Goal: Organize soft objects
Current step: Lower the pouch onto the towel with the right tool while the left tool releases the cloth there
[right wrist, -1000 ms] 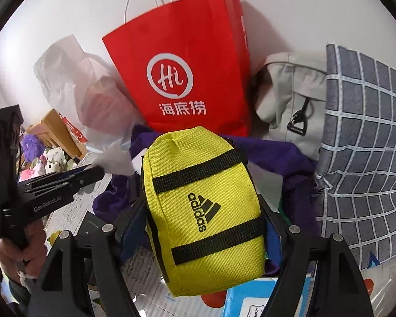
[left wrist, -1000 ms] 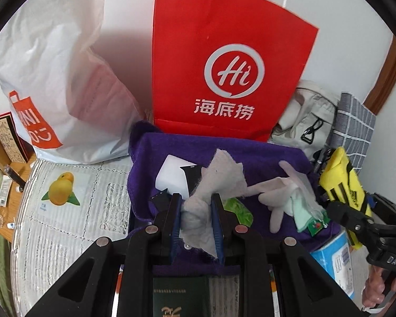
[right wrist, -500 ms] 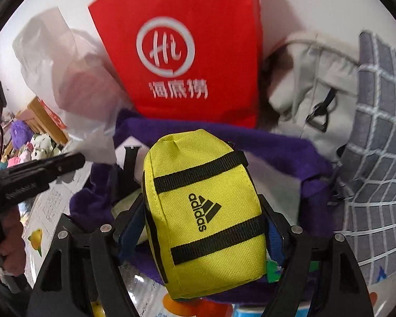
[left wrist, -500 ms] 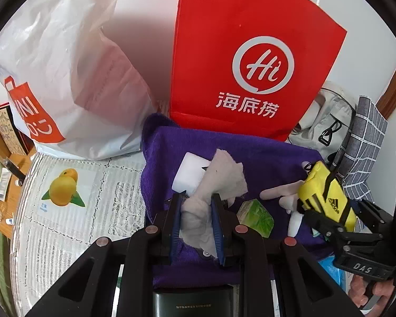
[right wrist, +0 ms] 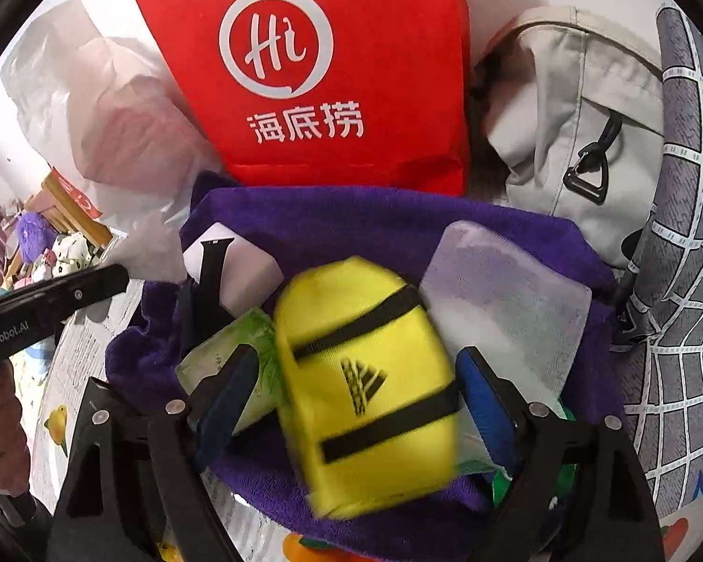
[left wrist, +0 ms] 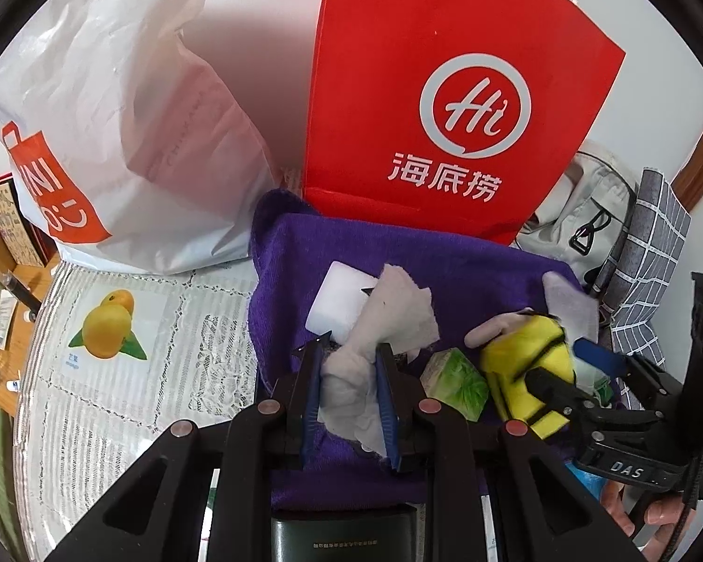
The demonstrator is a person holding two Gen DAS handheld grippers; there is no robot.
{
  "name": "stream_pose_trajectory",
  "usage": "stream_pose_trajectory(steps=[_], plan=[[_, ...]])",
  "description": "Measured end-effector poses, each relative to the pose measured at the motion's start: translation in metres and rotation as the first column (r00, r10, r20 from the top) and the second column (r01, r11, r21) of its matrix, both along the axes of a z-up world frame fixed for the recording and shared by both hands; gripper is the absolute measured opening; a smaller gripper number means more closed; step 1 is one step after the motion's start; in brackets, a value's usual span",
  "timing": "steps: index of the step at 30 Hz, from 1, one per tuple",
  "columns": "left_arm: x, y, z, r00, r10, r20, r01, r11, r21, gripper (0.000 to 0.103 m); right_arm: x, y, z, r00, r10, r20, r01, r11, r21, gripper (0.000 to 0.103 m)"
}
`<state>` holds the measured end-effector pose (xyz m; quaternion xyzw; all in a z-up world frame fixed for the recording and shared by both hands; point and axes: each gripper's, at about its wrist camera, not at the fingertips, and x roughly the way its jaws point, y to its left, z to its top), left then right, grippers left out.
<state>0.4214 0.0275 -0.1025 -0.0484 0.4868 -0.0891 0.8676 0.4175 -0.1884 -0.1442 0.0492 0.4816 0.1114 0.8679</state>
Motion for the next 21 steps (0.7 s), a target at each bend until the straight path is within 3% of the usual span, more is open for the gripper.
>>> stream_pose_trajectory(steps=[10, 13, 15, 16, 21], plan=[[0.002, 0.000, -0.006, 0.999, 0.002, -0.032, -0.002, 1.000, -0.007, 0.024, -0.010, -0.001, 0.024, 0.998, 0.014, 0.058, -0.017, 0.999, 0.044, 0.091], [0.002, -0.002, -0.007, 0.999, -0.013, -0.052, 0.012, 1.000, -0.018, 0.031, -0.015, -0.003, 0.034, 0.997, 0.013, 0.074, -0.017, 0.998, 0.057, 0.091], [0.001, -0.003, -0.005, 0.999, -0.010, -0.054, 0.009, 1.000, -0.018, 0.048, -0.020, -0.004, 0.042, 0.996, 0.009, 0.091, -0.014, 0.998, 0.059, 0.091], [-0.001, -0.003, -0.003, 0.999, -0.007, -0.048, 0.007, 1.000, -0.015, 0.052, -0.023, -0.005, 0.047, 0.995, 0.006, 0.103, -0.012, 0.998, 0.056, 0.091], [-0.014, -0.004, 0.009, 1.000, -0.005, -0.021, 0.004, 1.000, -0.015, 0.054, -0.043, -0.007, 0.059, 0.990, 0.002, 0.142, -0.006, 1.000, 0.030, 0.091]])
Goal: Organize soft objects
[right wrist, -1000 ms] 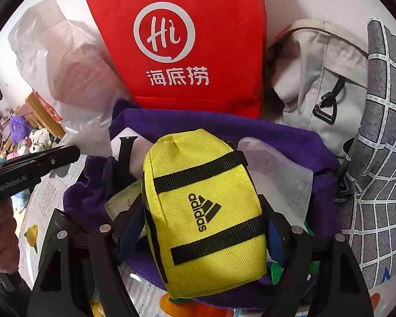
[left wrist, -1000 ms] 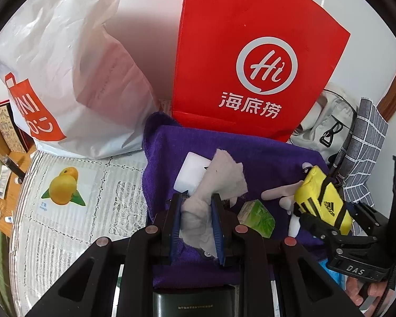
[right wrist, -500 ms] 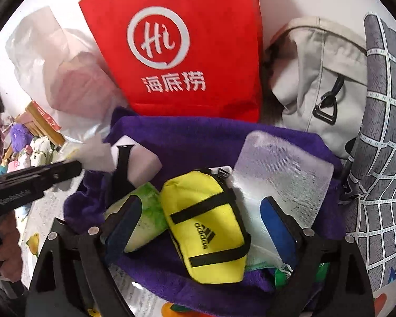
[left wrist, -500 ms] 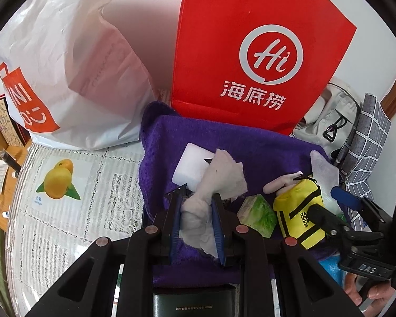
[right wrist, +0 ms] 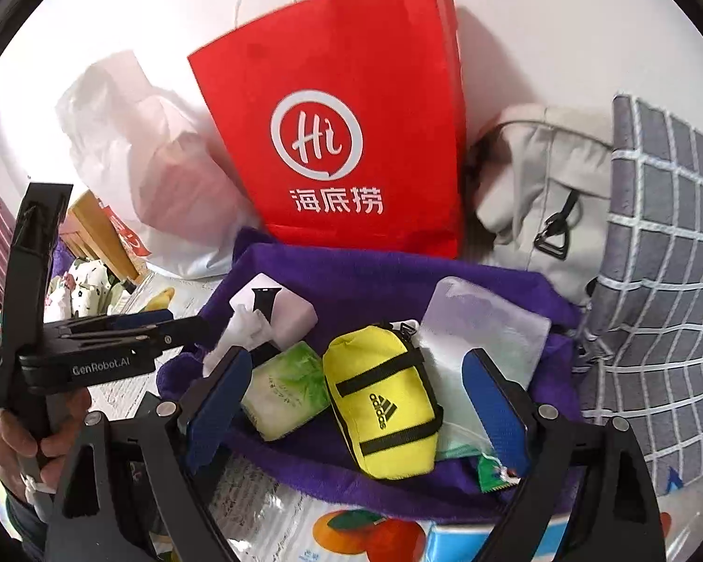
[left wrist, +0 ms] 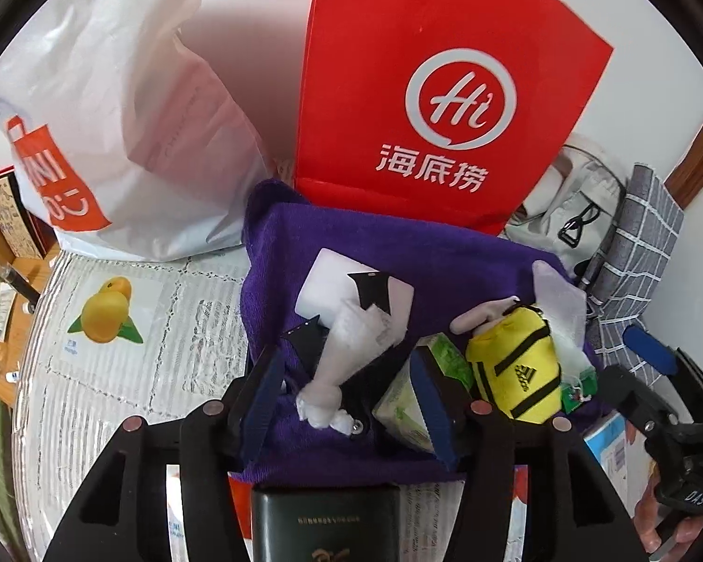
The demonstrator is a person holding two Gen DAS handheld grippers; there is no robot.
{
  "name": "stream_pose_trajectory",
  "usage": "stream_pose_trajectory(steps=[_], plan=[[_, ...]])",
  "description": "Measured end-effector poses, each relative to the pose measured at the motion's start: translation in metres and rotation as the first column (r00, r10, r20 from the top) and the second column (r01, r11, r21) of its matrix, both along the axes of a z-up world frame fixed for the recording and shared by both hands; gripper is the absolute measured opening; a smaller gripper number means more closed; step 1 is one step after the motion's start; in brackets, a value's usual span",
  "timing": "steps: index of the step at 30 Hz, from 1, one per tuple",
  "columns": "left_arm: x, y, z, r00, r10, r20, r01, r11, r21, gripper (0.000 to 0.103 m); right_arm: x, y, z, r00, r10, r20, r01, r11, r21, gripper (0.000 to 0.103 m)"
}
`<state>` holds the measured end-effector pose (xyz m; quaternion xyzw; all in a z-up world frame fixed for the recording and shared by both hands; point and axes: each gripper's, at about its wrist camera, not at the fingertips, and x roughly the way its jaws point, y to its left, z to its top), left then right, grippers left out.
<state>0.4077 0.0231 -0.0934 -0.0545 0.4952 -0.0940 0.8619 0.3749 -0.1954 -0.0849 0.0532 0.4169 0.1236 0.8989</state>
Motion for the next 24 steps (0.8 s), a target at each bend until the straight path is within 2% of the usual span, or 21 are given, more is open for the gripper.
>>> stream_pose_trajectory(steps=[10, 24], plan=[[-0.034, -0.002, -0.005, 0.999, -0.019, -0.033, 0.018, 1.000, -0.008, 0.056, -0.030, -0.019, 0.003, 0.998, -0.053, -0.027, 0.052, 0.998, -0.039, 0.091], [-0.114, -0.020, 0.037, 0.997, -0.059, 0.059, 0.055, 0.996, 0.064, 0.066, -0.108, -0.039, 0.028, 0.994, -0.111, -0.014, 0.111, 0.994, -0.023, 0.091]])
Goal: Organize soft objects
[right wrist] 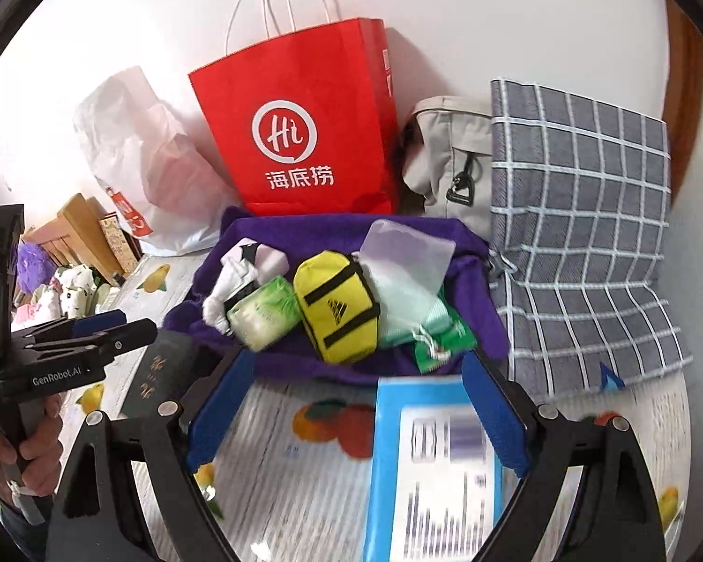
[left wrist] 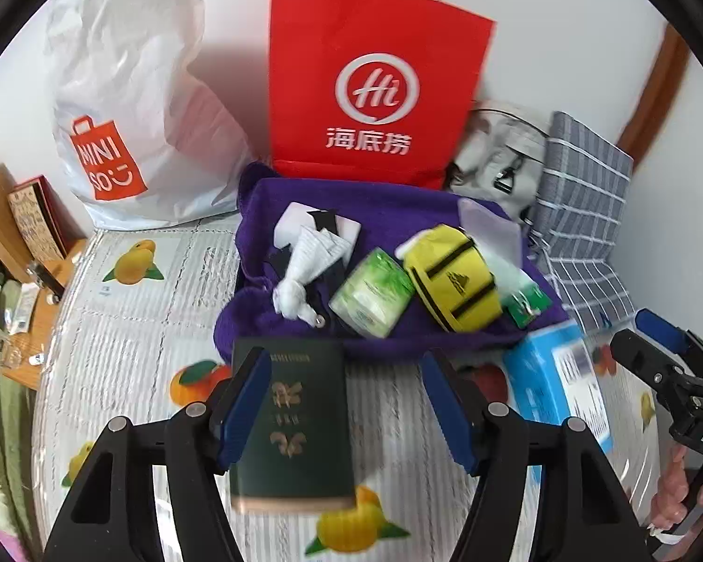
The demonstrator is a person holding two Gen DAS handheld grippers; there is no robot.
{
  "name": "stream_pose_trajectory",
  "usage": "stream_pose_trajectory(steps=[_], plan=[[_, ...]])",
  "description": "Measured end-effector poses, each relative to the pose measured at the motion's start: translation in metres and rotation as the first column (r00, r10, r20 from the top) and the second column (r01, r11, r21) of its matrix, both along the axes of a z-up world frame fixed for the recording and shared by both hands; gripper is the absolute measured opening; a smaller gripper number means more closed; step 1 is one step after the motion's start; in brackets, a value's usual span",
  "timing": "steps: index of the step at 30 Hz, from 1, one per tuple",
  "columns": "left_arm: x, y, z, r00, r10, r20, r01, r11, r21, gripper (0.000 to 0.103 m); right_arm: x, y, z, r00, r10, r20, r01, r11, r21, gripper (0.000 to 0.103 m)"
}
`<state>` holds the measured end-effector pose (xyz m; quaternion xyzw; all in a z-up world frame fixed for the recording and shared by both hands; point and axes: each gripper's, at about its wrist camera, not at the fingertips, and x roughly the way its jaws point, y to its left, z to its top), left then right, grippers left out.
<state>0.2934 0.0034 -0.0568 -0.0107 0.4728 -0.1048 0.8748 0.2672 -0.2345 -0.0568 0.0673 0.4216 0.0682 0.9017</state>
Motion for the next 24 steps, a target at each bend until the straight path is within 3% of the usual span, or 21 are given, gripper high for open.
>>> stream_pose_trajectory(steps=[7, 11, 20, 24], plan=[[-0.061, -0.007, 0.021, 0.998, -0.010, 0.063, 0.009, 1.000, 0.015, 0.071, -0.063, -0.003, 0.016, 0.999, -0.025, 0.031, 0.026, 0.999, -0.040, 0.091], [-0.100, -0.012, 0.033, 0.994, -0.025, 0.106, 0.022, 0.999, 0.032, 0.074, -0.096, 0.000, 0.023, 0.998, -0.043, 0.054, 0.047, 0.997, -0.065, 0.098], [-0.176, -0.012, 0.051, 0.984, -0.025, 0.179, 0.021, 1.000, 0.022, 0.090, -0.169, 0.007, 0.033, 0.994, -0.085, 0.064, 0.091, 0.992, -0.092, 0.101], [-0.200, -0.015, 0.057, 0.977, -0.024, 0.214, 0.012, 0.998, 0.054, 0.095, -0.202, 0.014, 0.041, 0.991, -0.089, 0.102, 0.100, 0.989, -0.108, 0.100]])
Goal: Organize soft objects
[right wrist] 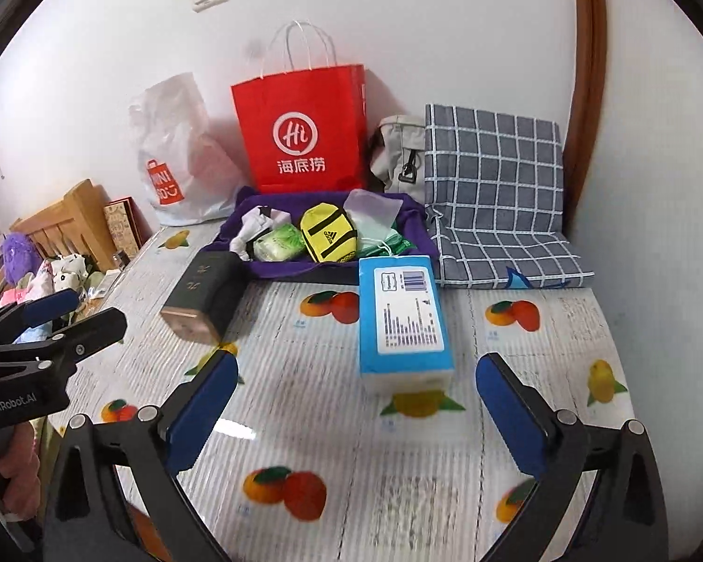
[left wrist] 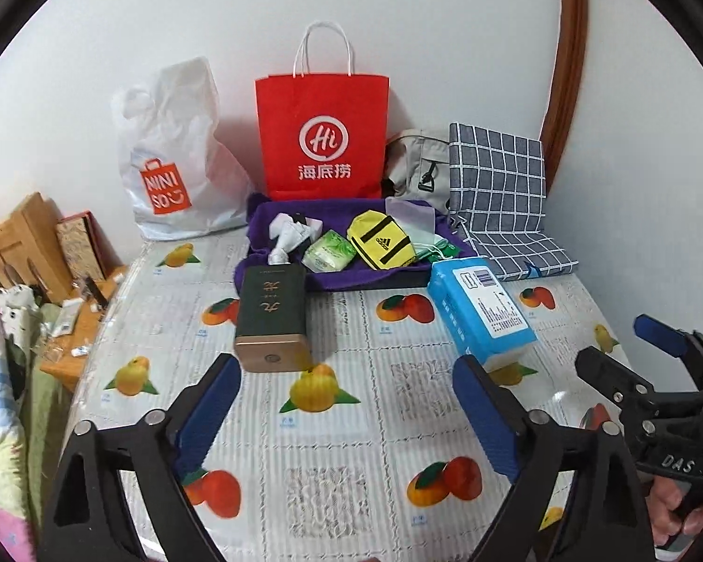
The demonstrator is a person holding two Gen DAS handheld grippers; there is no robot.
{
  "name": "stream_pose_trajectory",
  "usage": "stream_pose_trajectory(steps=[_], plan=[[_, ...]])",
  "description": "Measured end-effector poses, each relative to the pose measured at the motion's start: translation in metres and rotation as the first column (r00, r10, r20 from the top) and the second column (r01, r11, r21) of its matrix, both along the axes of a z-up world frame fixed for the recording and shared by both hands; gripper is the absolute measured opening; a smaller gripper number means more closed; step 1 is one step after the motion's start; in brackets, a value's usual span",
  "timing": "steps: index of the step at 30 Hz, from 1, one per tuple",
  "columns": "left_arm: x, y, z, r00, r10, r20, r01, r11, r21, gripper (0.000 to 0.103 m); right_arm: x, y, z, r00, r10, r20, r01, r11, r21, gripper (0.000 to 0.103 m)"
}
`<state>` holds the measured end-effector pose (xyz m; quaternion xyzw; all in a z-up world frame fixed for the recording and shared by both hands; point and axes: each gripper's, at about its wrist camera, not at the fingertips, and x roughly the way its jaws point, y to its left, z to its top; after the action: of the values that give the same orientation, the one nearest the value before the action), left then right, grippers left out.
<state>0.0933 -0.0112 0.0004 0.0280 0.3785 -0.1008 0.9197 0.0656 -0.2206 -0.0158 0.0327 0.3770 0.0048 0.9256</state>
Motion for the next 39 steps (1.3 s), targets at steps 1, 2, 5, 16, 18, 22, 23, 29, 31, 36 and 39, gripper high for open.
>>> stream_pose_trajectory(steps=[1, 2, 5, 16, 18, 22, 23, 29, 31, 36, 39], plan=[[-0.005, 0.000, 0.002, 1.000, 0.004, 0.009, -0.004, 1.000, 0.002, 0.096, -0.008, 0.002, 0.002, 1.000, -0.006, 0.013, 0.006, 1.000, -0.006, 0.100], [-0.010, 0.001, 0.004, 1.000, 0.008, 0.017, -0.008, 1.000, 0.002, 0.097, -0.013, 0.003, 0.004, 1.000, -0.008, 0.021, 0.008, 1.000, -0.007, 0.101], [-0.023, 0.002, 0.009, 1.000, 0.005, 0.030, -0.005, 1.000, -0.007, 0.097, -0.029, 0.005, 0.008, 0.999, -0.014, 0.032, 0.015, 1.000, -0.012, 0.101], [-0.052, 0.007, 0.015, 0.998, 0.021, 0.055, -0.020, 1.000, -0.017, 0.097, -0.062, -0.003, 0.011, 0.998, -0.049, 0.033, 0.049, 0.999, -0.002, 0.101], [-0.055, 0.007, 0.014, 0.998, 0.021, 0.056, -0.020, 1.000, -0.018, 0.097, -0.065, -0.004, 0.012, 0.998, -0.049, 0.037, 0.049, 0.999, -0.006, 0.101], [-0.060, 0.006, 0.015, 0.998, 0.017, 0.056, -0.015, 1.000, -0.026, 0.097, -0.070, -0.006, 0.013, 0.998, -0.050, 0.041, 0.050, 0.999, 0.002, 0.101], [-0.061, 0.006, 0.015, 0.998, 0.018, 0.058, -0.017, 1.000, -0.025, 0.097, -0.070, -0.006, 0.013, 0.998, -0.050, 0.042, 0.050, 0.999, 0.001, 0.101], [-0.068, 0.006, 0.018, 0.998, 0.013, 0.067, -0.012, 1.000, -0.025, 0.097, -0.077, -0.005, 0.016, 0.997, -0.044, 0.057, 0.044, 0.999, -0.003, 0.101], [-0.069, 0.006, 0.018, 0.998, 0.012, 0.067, -0.011, 1.000, -0.023, 0.097, -0.078, -0.005, 0.017, 0.997, -0.045, 0.059, 0.045, 0.999, -0.006, 0.101], [-0.069, 0.006, 0.018, 0.998, 0.013, 0.067, -0.012, 1.000, -0.023, 0.097, -0.080, -0.006, 0.018, 0.997, -0.043, 0.060, 0.044, 0.999, -0.002, 0.101], [-0.071, 0.006, 0.019, 0.998, 0.013, 0.069, -0.011, 1.000, -0.019, 0.097, -0.080, -0.006, 0.019, 0.997, -0.040, 0.062, 0.041, 0.999, -0.005, 0.101]])
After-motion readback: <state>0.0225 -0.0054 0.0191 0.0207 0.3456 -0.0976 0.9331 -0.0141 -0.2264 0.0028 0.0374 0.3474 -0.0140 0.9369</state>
